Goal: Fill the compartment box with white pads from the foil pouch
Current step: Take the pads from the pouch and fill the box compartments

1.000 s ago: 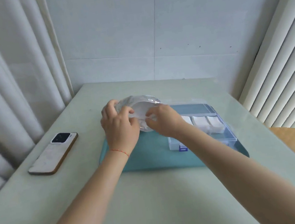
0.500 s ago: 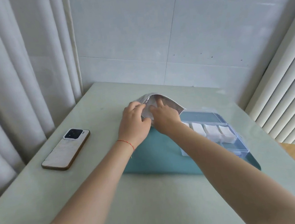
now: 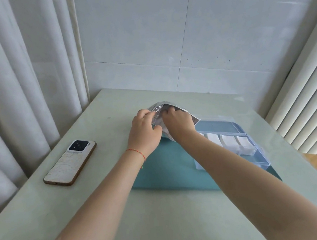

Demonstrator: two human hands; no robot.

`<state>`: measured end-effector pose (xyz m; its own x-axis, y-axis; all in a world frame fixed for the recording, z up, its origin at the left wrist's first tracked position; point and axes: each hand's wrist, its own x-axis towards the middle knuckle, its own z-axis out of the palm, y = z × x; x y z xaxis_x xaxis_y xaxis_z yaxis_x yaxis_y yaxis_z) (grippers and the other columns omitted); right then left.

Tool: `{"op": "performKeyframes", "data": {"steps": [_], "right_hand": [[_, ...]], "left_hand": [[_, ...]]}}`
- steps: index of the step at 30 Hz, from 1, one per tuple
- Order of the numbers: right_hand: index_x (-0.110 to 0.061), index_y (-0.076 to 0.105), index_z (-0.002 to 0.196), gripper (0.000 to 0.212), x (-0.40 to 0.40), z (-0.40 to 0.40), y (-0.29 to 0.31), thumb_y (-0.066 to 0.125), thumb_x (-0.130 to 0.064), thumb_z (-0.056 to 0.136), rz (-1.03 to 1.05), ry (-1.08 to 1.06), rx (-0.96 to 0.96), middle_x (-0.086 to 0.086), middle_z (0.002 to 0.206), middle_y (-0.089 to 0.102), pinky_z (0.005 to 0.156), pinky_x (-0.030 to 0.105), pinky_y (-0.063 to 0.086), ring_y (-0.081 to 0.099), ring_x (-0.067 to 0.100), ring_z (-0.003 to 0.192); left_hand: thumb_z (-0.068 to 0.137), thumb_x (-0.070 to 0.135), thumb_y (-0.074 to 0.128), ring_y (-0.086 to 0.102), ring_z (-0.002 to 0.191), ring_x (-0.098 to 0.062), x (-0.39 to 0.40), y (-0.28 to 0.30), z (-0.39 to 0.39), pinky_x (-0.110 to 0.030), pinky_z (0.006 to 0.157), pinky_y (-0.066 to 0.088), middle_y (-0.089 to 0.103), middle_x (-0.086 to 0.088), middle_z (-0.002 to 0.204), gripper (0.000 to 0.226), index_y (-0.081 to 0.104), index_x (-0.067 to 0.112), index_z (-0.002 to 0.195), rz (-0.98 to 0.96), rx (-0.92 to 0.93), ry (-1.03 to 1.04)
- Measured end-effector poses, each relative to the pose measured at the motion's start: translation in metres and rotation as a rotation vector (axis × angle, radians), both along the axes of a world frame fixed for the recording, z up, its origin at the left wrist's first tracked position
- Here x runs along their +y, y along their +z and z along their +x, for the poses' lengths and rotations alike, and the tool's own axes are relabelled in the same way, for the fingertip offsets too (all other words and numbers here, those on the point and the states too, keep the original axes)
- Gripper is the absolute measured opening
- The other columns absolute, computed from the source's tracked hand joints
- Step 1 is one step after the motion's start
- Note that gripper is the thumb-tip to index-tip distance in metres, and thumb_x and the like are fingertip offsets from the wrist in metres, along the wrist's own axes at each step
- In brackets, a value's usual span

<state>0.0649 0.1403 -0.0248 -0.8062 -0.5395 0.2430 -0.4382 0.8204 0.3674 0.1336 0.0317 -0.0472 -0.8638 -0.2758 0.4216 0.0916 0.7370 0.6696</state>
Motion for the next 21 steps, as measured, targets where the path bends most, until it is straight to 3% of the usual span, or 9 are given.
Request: {"op": "performKeyframes", "data": {"steps": [6,12,16,19,21], "right_hand": [[-0.006,0.051,0.118,0.037,0.025,0.007,-0.003,0.061,0.003,0.083,0.060,0.025,0.066,0.012,0.120,0.049,0.065,0.032,0.041,0.062,0.027,0.098],[-0.009,0.064,0.112,0.022,0.033,0.010,-0.009,0.054,-0.006,0.093,0.040,0.076,-0.122,0.011,0.126,0.045,0.065,0.035,0.037,0.061,0.030,0.091],[-0.009,0.063,0.091,0.013,0.043,0.009,-0.006,0.052,-0.016,0.094,-0.304,0.022,-0.171,0.008,0.112,0.049,0.061,0.032,0.037,0.055,0.031,0.079],[-0.012,0.043,0.060,0.033,0.065,0.013,0.003,0.059,-0.020,0.087,-0.674,-0.011,-0.340,0.002,0.072,0.039,0.055,0.029,0.030,0.040,0.021,0.058],[-0.013,0.037,0.056,0.041,0.083,0.021,0.012,0.068,-0.020,0.082,-0.944,-0.020,-0.506,0.002,0.058,0.032,0.053,0.028,0.023,0.026,0.019,0.053]], "left_hand": [[0.086,0.005,0.052,0.046,0.123,-0.025,0.008,-0.002,-0.003,-0.032,0.106,0.036,0.047,-0.005,0.136,0.050,0.054,0.004,0.136,0.045,-0.001,0.002],[0.087,0.004,0.051,0.043,0.126,-0.023,0.015,-0.002,0.001,-0.024,0.104,0.033,0.045,-0.005,0.137,0.051,0.051,0.003,0.137,0.064,-0.015,-0.008],[0.089,0.006,0.052,0.039,0.131,-0.021,0.015,-0.003,0.002,-0.020,0.103,0.028,0.043,-0.004,0.140,0.051,0.049,0.005,0.139,0.040,-0.036,-0.014],[0.089,0.009,0.050,0.038,0.131,-0.025,0.020,-0.006,0.003,-0.026,0.105,0.028,0.045,-0.008,0.138,0.044,0.057,0.006,0.132,0.010,-0.036,0.004],[0.083,0.016,0.047,0.045,0.118,-0.028,0.028,-0.009,0.007,-0.029,0.097,0.036,0.052,-0.009,0.124,0.037,0.069,0.009,0.113,-0.024,0.107,0.101]]}}
